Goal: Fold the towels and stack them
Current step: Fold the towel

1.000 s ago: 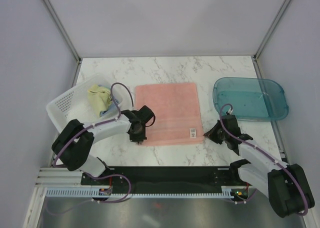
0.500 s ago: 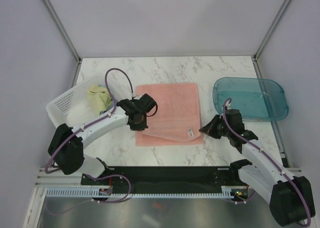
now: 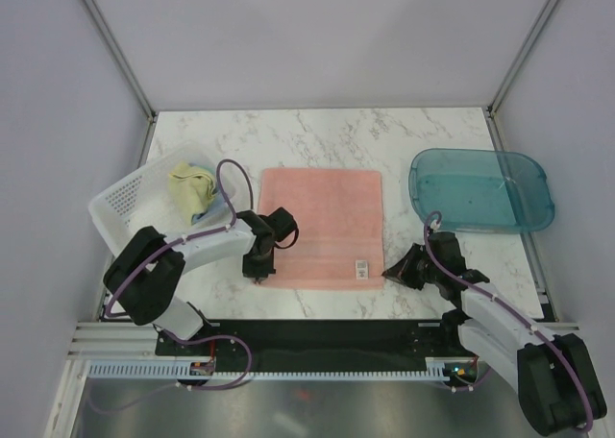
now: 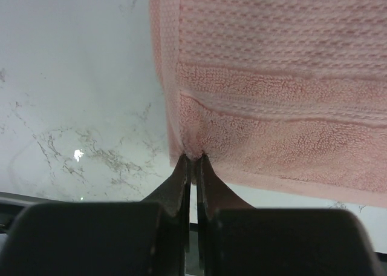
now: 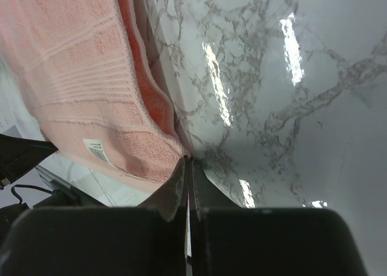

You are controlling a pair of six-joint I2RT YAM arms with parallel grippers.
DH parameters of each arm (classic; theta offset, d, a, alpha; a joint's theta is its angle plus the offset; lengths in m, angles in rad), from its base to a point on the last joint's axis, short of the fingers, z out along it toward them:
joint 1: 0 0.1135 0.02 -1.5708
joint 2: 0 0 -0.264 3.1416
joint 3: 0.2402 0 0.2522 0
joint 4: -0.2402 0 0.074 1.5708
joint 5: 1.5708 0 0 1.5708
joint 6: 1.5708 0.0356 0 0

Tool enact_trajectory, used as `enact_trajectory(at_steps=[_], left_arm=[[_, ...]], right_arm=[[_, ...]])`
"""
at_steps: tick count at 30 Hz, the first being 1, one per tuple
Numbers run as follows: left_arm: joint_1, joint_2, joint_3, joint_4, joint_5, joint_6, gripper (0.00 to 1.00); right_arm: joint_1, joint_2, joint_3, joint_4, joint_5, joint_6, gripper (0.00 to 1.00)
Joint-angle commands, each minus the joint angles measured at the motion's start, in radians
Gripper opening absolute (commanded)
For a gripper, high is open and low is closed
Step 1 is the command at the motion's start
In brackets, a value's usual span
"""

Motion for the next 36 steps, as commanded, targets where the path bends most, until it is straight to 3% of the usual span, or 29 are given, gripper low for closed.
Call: enact_trajectory(at_steps=[1,3,7,10,15,21,32,34,36], left_arm=[[-0.004,-0.001,-0.022,0.044,-0.032,-0.033,0.02],[-0.004,-0.026,0.005,0.024,-0.032,-0.028,0.02],[-0.004,-0.064,0.213,-0.139,-0.11,0.002,0.02],[-0.004,-0.076,0.272,-0.26,-0.181,-0.004,0.02],[-0.004,-0.034,0.13,-0.184,-0.157,-0.031,0.02],[-0.002,0.063,0.019,-0.05,-0.12,-0.053,0.02],[-0.004,-0.007,-0.09,0.08,0.012,-0.048,0.02],[-0.004,-0.033,-0.11,0.105,0.047,-0.051,0.04],[-0.004,-0.056,-0.12,0.116,0.05,-0.056,0.07]], right_arm=[[-0.003,0.005,-0.025,0.051,0.023,0.01,0.0],[-0.003,-0.009,0.001,0.026,0.004,0.003,0.0],[-0.003,-0.06,0.129,-0.075,-0.033,0.022,0.0],[0.009,-0.089,0.116,-0.069,-0.082,0.088,0.0],[0.07,-0.208,-0.052,0.037,-0.024,0.232,0.0],[0.118,-0.204,-0.159,0.241,0.015,0.291,0.0],[0.121,-0.201,-0.251,0.163,0.111,0.277,0.0],[0.121,-0.201,-0.24,0.143,0.104,0.254,0.04],[0.121,-0.207,-0.213,0.076,0.095,0.221,0.2]])
